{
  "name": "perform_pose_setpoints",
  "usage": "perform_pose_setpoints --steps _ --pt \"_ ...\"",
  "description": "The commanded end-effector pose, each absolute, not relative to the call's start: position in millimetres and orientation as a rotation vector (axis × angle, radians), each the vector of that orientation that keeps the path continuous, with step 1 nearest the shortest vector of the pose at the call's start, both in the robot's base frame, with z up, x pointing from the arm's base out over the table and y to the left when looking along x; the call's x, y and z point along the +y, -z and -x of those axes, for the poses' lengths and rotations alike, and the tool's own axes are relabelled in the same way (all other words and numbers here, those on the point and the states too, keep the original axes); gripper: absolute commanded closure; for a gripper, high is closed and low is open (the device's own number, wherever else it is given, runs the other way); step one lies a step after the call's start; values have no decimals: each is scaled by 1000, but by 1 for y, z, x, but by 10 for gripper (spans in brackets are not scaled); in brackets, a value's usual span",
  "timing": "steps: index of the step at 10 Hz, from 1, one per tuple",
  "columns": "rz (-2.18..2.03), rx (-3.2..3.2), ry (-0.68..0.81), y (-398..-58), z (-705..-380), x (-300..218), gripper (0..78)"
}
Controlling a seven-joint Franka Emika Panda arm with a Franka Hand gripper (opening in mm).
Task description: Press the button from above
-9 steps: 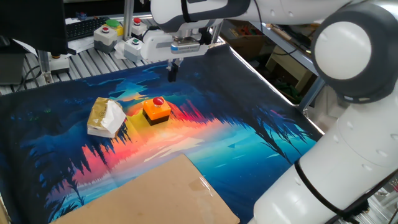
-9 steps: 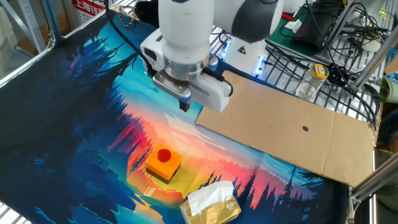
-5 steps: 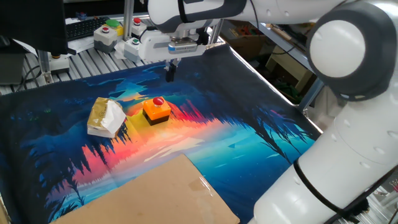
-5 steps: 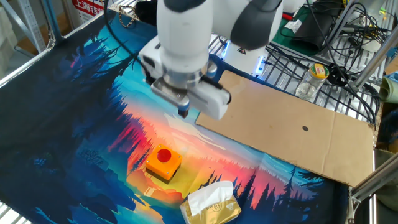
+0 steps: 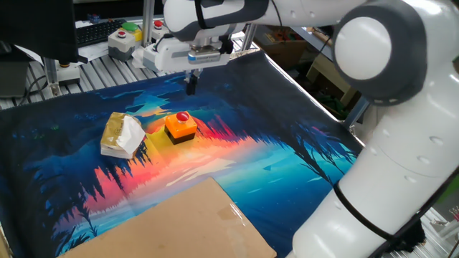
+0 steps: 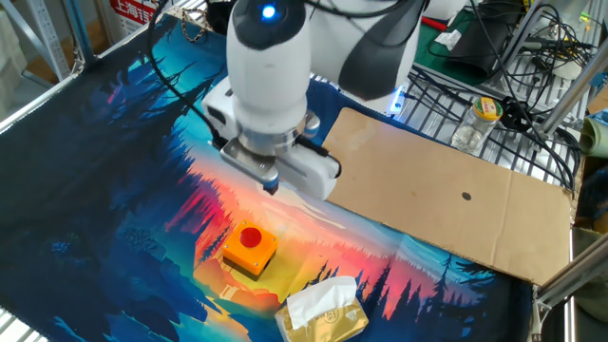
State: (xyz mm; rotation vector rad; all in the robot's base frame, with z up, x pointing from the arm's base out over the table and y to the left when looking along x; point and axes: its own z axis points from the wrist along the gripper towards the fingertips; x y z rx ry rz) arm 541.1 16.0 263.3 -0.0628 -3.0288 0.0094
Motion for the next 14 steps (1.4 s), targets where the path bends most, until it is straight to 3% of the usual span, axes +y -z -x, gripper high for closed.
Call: perform_pose_setpoints --steps 1,14 --pt "47 -3031 -84 -230 -546 13 776" --pt "36 -3032 -32 -197 -549 2 776"
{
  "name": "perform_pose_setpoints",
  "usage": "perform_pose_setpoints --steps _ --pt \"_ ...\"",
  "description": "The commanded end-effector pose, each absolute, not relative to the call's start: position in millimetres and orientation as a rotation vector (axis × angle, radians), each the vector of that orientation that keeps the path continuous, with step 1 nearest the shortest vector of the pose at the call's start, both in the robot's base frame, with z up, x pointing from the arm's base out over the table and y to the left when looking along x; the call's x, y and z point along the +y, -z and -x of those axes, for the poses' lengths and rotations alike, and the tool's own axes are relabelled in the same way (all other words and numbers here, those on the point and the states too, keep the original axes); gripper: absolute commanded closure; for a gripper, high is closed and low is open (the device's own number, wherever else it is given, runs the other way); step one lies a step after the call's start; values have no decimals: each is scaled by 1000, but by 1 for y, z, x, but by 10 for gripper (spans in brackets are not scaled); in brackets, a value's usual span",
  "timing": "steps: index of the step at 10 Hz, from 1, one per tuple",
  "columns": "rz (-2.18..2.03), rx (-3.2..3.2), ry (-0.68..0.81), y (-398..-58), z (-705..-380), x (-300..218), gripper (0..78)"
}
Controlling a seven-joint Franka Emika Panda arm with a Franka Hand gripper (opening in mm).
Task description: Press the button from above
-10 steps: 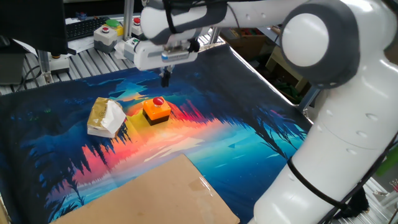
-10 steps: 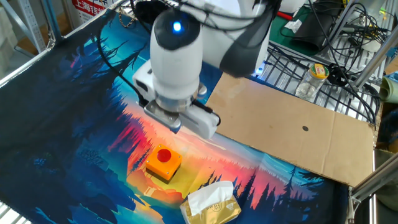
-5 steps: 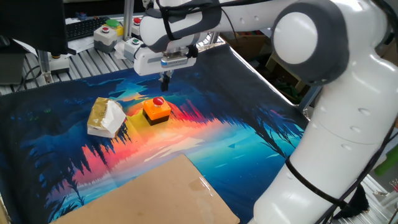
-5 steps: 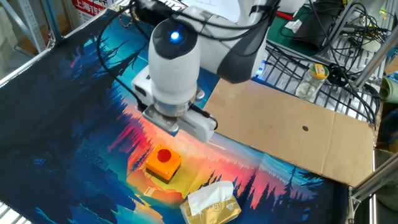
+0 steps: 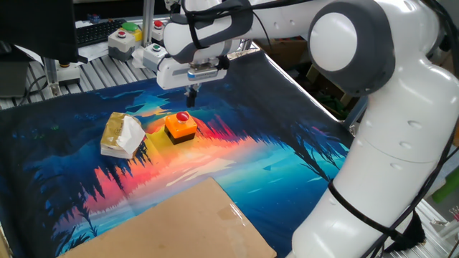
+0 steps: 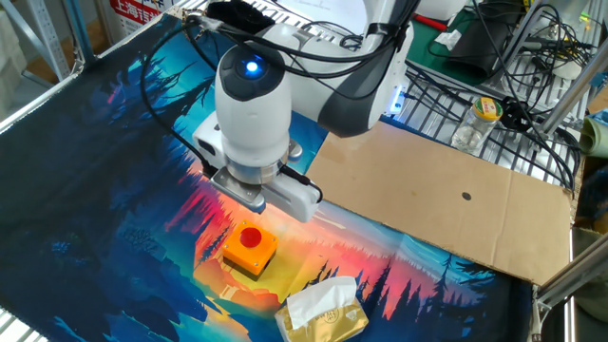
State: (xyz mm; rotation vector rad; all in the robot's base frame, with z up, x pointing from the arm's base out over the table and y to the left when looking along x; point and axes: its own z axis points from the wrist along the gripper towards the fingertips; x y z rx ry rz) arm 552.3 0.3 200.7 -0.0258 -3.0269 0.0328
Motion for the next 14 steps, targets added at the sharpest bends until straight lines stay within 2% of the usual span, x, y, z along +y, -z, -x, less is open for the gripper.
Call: perform_pose_setpoints --steps 1,10,14 --pt "40 -3033 -31 -194 -550 2 776" --pt "65 -3063 -27 -167 -566 10 776" --pt "23 -3063 -23 -158 -573 -3 776"
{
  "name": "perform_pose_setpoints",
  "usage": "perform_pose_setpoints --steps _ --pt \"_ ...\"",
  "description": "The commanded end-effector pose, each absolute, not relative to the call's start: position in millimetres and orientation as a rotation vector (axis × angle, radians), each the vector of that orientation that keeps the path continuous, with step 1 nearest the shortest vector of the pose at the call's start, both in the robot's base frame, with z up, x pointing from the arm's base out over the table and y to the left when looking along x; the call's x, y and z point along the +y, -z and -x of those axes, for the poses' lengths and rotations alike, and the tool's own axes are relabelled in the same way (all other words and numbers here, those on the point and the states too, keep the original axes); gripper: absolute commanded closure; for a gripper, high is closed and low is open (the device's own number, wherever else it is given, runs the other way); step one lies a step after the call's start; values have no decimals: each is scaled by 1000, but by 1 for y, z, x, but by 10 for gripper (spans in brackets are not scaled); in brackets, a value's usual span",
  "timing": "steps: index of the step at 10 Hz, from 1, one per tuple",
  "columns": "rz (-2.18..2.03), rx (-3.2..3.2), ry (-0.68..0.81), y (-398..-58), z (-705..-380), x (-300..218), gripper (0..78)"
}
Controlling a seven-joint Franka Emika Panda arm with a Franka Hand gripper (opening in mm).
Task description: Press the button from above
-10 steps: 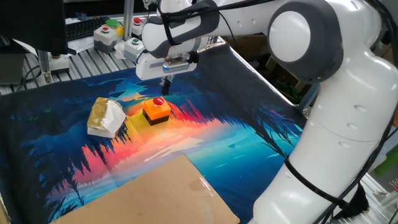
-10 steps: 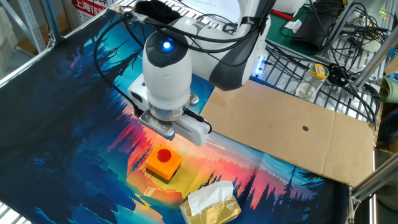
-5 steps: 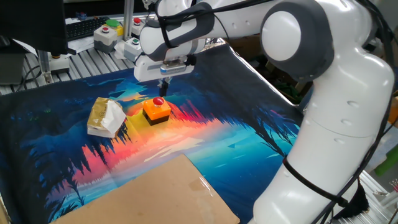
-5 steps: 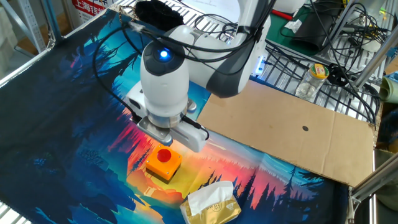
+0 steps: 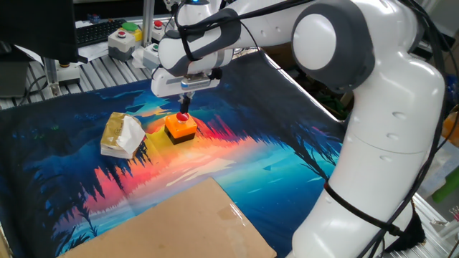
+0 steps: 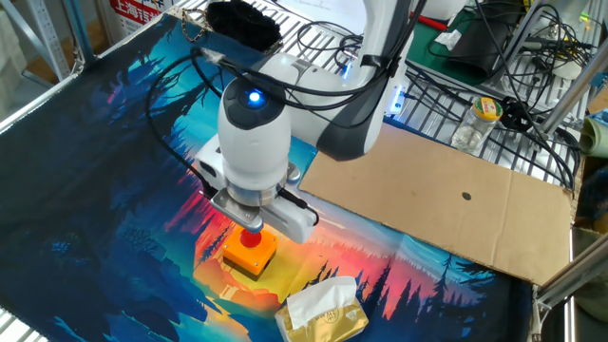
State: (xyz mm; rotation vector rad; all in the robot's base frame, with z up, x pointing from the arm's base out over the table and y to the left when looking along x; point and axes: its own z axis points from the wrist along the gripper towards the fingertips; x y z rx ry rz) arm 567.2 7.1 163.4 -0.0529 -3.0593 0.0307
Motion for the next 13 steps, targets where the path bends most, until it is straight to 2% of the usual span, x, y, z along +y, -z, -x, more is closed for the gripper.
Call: perform_pose_setpoints --steps 1,7,13 --pt "18 -3063 -14 -156 -575 -7 776" --pt "44 -3067 12 -147 -557 -5 776" --pt "46 -3066 16 -143 -559 -2 776"
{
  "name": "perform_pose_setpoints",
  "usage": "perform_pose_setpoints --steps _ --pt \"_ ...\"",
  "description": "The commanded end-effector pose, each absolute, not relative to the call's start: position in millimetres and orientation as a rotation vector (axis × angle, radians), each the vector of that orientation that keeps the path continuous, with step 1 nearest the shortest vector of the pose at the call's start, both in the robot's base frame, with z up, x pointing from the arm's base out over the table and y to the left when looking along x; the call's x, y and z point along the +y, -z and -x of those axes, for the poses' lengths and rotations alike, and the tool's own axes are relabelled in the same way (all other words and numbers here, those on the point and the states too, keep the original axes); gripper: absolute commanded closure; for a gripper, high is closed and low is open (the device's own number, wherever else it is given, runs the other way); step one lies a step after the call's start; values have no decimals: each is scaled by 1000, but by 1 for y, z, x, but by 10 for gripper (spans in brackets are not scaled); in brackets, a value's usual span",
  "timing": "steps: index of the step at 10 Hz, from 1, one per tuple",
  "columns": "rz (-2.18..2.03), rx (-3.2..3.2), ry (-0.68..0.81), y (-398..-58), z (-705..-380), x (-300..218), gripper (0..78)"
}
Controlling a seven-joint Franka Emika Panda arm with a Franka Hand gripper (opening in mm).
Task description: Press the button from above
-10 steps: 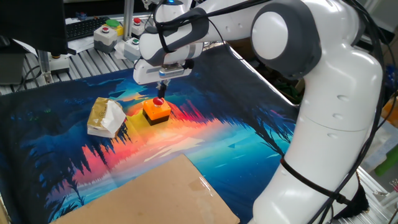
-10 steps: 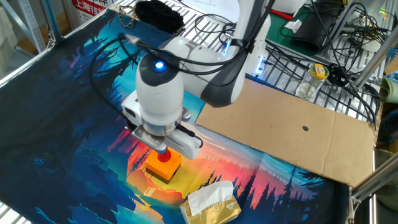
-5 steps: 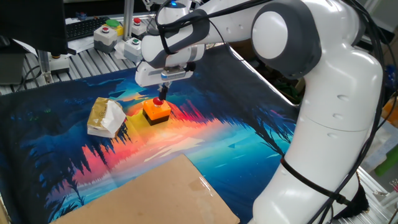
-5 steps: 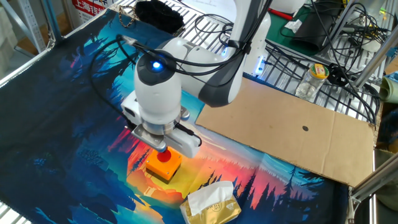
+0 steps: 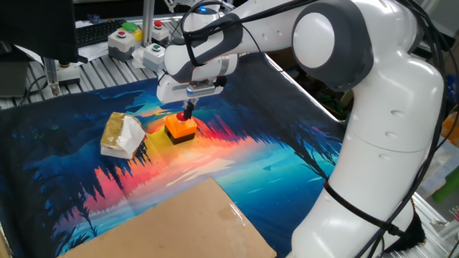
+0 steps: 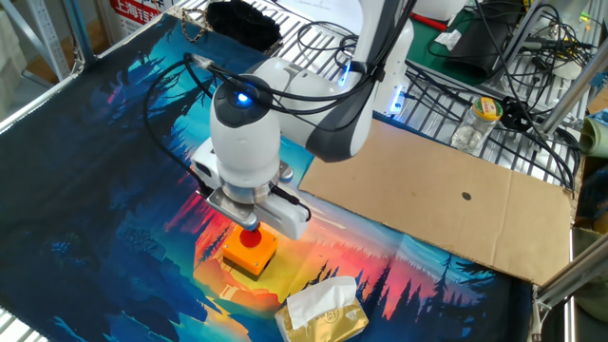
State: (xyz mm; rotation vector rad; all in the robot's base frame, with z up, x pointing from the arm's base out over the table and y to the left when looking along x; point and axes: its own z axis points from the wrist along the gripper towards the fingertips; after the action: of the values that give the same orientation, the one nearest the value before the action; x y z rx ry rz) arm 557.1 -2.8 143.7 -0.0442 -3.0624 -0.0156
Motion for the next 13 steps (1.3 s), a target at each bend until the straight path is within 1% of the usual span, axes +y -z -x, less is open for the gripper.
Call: perform_pose_setpoints --steps 1,5,9,13 --pt "48 -3067 16 -142 -559 -2 776" --pt "57 -3066 23 -141 -560 1 776" --pt "62 -3093 23 -116 -568 9 776" --pt "63 -3096 24 -113 -569 10 776"
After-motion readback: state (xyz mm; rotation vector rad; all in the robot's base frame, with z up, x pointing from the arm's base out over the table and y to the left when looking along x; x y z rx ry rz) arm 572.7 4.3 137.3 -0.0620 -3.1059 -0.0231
